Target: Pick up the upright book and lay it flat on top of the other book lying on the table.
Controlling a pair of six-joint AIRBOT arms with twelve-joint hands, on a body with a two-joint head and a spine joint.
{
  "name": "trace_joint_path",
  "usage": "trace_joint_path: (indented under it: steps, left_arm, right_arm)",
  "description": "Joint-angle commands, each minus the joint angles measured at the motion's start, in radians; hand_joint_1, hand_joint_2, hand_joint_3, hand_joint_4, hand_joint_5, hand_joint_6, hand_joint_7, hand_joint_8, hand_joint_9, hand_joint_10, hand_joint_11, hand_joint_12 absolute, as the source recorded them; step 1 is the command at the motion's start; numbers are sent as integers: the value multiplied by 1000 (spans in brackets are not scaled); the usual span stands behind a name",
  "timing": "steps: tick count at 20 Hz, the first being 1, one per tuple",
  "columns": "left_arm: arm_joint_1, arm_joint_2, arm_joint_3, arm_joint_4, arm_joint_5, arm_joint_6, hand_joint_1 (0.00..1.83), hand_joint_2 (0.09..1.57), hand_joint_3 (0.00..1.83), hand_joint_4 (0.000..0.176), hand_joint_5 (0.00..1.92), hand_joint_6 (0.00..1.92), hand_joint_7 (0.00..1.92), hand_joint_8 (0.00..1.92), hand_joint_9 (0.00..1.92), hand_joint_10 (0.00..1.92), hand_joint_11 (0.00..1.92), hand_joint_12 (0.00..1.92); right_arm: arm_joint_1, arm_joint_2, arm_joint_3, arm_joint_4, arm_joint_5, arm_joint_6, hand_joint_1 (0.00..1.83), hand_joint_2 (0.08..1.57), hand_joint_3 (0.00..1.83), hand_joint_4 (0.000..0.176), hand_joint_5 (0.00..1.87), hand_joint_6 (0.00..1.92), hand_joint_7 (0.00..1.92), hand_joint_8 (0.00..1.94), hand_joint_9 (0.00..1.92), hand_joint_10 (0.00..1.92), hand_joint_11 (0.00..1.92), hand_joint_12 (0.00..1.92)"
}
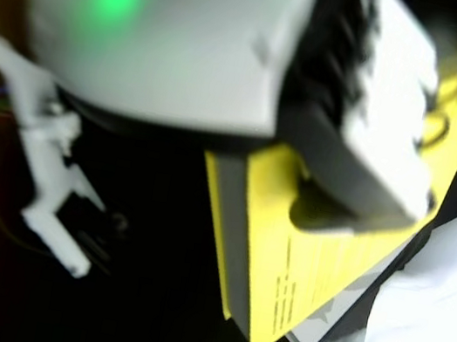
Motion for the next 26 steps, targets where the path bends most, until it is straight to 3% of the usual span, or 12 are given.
trace_joint_path:
  steps: [1, 3, 5, 7, 8, 9, 12, 16, 17, 18, 21, 26]
  left_arm:
    - [-6, -1, 6, 27, -137, -3, 518, 1155, 18, 138, 0, 0, 0, 0, 0, 0, 0, 0]
    - [-6, -1, 11, 34, -139, -3, 548, 1150, 13, 153, 0, 0, 0, 0, 0, 0, 0, 0]
    - [-6, -5, 17, 37, -142, -3, 578, 1158, 16, 99, 0, 0, 0, 0, 0, 0, 0, 0]
    - [-6, -4, 16, 36, -147, -3, 538, 1163, 17, 87, 0, 0, 0, 0, 0, 0, 0, 0]
    - [-6, -4, 15, 36, -150, -3, 536, 1166, 17, 90, 0, 0, 0, 0, 0, 0, 0, 0]
    - [-6, -4, 15, 36, -150, -3, 523, 1155, 11, 93, 0, 0, 0, 0, 0, 0, 0, 0]
    - [-6, -4, 13, 31, -151, -3, 520, 1157, 9, 126, 0, 0, 0, 0, 0, 0, 0, 0]
    - [-6, -6, 11, 22, -151, -3, 508, 1184, 20, 116, 0, 0, 0, 0, 0, 0, 0, 0]
    - [-6, -6, 11, 22, -151, -3, 466, 1195, 23, 121, 0, 0, 0, 0, 0, 0, 0, 0]
    - [-6, -6, 11, 22, -151, -3, 456, 1205, 26, 133, 0, 0, 0, 0, 0, 0, 0, 0]
    - [-6, -7, 11, 21, -151, -3, 439, 1205, 23, 115, 0, 0, 0, 0, 0, 0, 0, 0]
    - [-6, -10, 13, 18, -151, -3, 414, 1211, 22, 99, 0, 0, 0, 0, 0, 0, 0, 0]
  right_arm:
    - [6, -4, 14, 37, 71, 4, 1251, 1169, 0, 0, 776, 1037, 991, 1255, 1138, 1614, 970, 1921]
    - [-12, -13, 28, 36, 48, 4, 1362, 1127, 0, 0, 839, 862, 1079, 927, 984, 1446, 902, 1835]
    - [-39, -28, 53, 38, 35, 5, 1267, 1117, 3, 0, 937, 1004, 1003, 1051, 1144, 1346, 912, 1801]
    - [-78, -35, 65, 48, 35, 27, 1260, 1126, 4, 0, 920, 1041, 974, 1110, 1145, 1399, 913, 1776]
    - [-100, -40, 68, 61, 35, 28, 1186, 1130, 1, 0, 933, 1042, 1146, 1373, 1168, 1506, 968, 1771]
    - [-126, -47, 76, 78, 36, 32, 1238, 1198, 0, 0, 747, 1068, 923, 1387, 1070, 1471, 845, 1830]
    - [-202, -68, 82, 106, 49, 56, 1232, 1207, 3, 0, 673, 1228, 938, 1277, 954, 1481, 699, 1909]
    - [-263, -104, 81, 83, 51, 98, 1153, 1260, 1, 0, 642, 1380, 784, 1415, 571, 1255, 406, 1708]
    - [-269, -110, 81, 69, 51, 116, 997, 1234, 0, 0, 588, 356, 656, 251, 527, 525, 216, 1474]
    - [-273, -115, 82, 52, 51, 132, 911, 1248, 0, 0, 593, 162, 647, 73, 495, 323, 42, 1446]
    - [-277, -137, 98, -17, 50, 195, 481, 1457, 12, 0, 374, 7, 317, 0, 414, 178, 0, 1418]
    - [-277, -164, 114, -34, 36, 205, 454, 1361, 0, 0, 166, 0, 186, 1, 404, 68, 30, 1312]
